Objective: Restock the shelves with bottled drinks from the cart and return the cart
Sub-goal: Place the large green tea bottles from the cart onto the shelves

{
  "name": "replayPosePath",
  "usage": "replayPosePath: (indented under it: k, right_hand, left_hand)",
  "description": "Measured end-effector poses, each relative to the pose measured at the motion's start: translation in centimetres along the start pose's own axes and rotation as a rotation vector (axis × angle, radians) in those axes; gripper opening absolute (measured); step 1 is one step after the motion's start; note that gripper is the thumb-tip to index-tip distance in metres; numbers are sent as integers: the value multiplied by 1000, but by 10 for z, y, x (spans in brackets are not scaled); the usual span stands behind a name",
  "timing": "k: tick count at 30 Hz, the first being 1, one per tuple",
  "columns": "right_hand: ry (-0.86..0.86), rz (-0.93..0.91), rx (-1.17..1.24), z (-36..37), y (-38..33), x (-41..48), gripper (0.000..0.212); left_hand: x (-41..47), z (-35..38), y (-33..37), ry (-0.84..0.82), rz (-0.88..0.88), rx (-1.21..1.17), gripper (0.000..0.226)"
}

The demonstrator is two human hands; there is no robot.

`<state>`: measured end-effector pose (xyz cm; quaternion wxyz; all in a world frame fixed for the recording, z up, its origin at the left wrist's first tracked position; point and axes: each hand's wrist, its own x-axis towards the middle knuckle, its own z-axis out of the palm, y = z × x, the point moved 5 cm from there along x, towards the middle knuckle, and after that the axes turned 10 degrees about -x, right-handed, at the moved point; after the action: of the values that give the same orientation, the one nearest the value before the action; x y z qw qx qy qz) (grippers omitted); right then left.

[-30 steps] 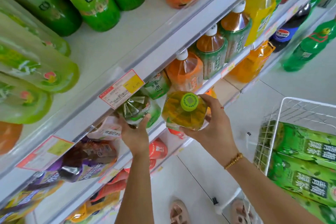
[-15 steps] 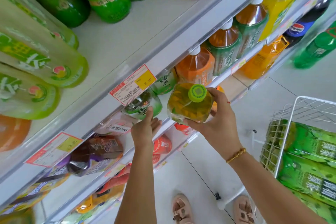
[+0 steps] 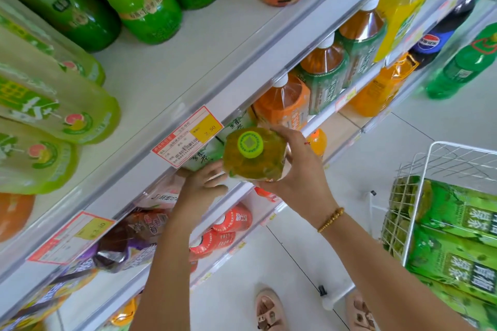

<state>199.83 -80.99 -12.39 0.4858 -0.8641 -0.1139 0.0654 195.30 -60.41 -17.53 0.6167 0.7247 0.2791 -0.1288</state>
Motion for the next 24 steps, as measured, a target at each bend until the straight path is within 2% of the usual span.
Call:
replayPosePath:
  k: [1, 2, 3, 6, 8, 10, 14, 17, 20, 22, 24]
  right_hand:
    - [-34, -26, -15, 3, -4, 4, 86]
    - [-57, -57, -25, 6, -8, 8, 86]
    - [-68, -93, -33, 9, -13, 11, 85]
    - [-80, -204, -26, 17, -24, 16, 79]
    - [-73, -246, -20, 21, -26, 19, 77]
    - [-55, -238, -4, 23, -25, 23, 79]
    - [-2, -201, -64, 29, -17, 27, 79]
    - [36, -42, -84, 35, -6, 18, 63]
    - [85, 56, -67, 31, 7, 6, 42]
    - [67, 109, -104, 27, 19, 5, 38]
    - [-21, 195, -184, 27, 32, 5, 41]
  left_hand:
    - [-8, 7, 6, -106, 35, -87, 58]
    - [-14, 11, 12, -124, 82, -79, 75]
    - [-18, 13, 17, -87, 154, -35, 82]
    - [-19, 6, 24, 206, 231, 123, 77]
    - [-17, -1, 22, 319, 246, 157, 82]
    - [-14, -2, 25, 342, 395, 151, 82]
    - [-17, 19, 28, 432, 453, -11, 75]
    - [-17, 36, 15, 533, 439, -66, 73]
    - [-7, 45, 5, 566, 399, -201, 78]
    - [-1, 47, 4, 568, 373, -242, 79]
    - [3, 52, 7, 576, 356, -255, 79]
